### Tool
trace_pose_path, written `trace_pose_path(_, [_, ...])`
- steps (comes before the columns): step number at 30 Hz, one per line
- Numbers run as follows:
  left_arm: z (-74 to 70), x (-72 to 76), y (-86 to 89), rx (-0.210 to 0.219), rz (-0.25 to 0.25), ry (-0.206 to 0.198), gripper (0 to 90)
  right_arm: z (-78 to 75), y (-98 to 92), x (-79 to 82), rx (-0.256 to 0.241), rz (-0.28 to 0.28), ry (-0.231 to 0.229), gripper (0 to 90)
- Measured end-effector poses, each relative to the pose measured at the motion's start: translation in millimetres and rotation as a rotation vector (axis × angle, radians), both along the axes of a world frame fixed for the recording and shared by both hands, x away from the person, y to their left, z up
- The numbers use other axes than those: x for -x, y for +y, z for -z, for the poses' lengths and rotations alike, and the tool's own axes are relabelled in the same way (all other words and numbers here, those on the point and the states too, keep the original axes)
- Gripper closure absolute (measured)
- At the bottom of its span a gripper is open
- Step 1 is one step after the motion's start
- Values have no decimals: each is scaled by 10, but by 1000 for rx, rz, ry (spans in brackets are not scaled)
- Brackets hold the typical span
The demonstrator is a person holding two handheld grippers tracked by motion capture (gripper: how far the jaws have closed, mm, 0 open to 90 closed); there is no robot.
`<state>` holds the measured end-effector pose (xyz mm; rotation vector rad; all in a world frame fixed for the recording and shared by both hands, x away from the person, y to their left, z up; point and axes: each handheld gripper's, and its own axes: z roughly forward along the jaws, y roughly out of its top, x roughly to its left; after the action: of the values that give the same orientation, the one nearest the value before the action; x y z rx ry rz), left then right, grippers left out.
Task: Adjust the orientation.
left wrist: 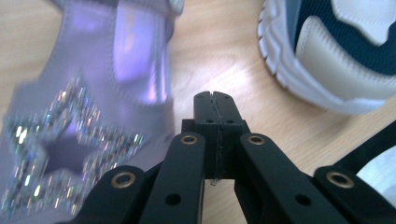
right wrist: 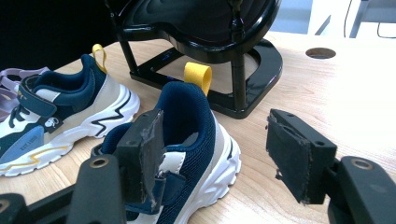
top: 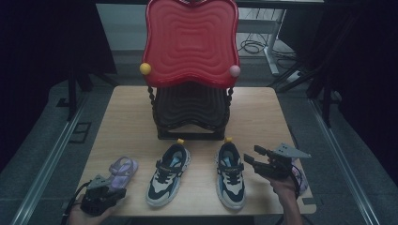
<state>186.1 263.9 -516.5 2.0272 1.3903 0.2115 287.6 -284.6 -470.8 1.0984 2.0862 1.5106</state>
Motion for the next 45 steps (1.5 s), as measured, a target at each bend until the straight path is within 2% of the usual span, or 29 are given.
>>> trace_pose_path(2, [25, 23, 31, -9, -10, 11, 899, 1, -8, 5, -6, -1, -3, 374])
trace_pose_path(4, [42, 39, 52, 4, -13, 9, 899, 1, -8, 5, -7, -3, 1, 373])
trace_pose_path(9, [54, 49, 43, -5, -21, 3, 899, -7, -1, 7, -2, -5, 6, 372])
trace_pose_path(17, [43, 38, 51, -39, -28, -3, 899, 16, -21, 3, -5, 1, 7, 372])
trace_pose_path(22, [38, 91, 43, -79, -67, -2, 899, 15, -29, 7, -9, 6, 10, 372])
trace_pose_path(24, [38, 105, 68, -66, -79, 0, 899, 15, -32, 2, -9, 9, 7, 372])
trace_pose_path(28, [33, 112, 85, -67, -83, -4, 899, 25, -23, -1, -10, 8, 14, 372])
trace_pose_path(35, [13, 81, 108, -88, -97, -8, 899, 29, -28, 6, -11, 13, 16, 372])
trace_pose_path(36, [-10, 53, 101, -116, -99, -6, 899, 33, -35, 3, -11, 16, 17, 373])
trace_pose_path(37, [-10, 53, 101, -116, -99, -6, 899, 33, -35, 3, -11, 16, 17, 373])
trace_pose_path(38, [-25, 24, 119, -147, -107, -6, 899, 41, -34, -4, -11, 19, 19, 373])
trace_pose_path(41, [-18, -7, 167, -151, -123, -1, 899, 43, -26, 1, -9, 16, 23, 373])
trace_pose_path(45, [-10, -61, 248, -133, -137, -1, 899, 46, -25, -1, -8, 19, 25, 373])
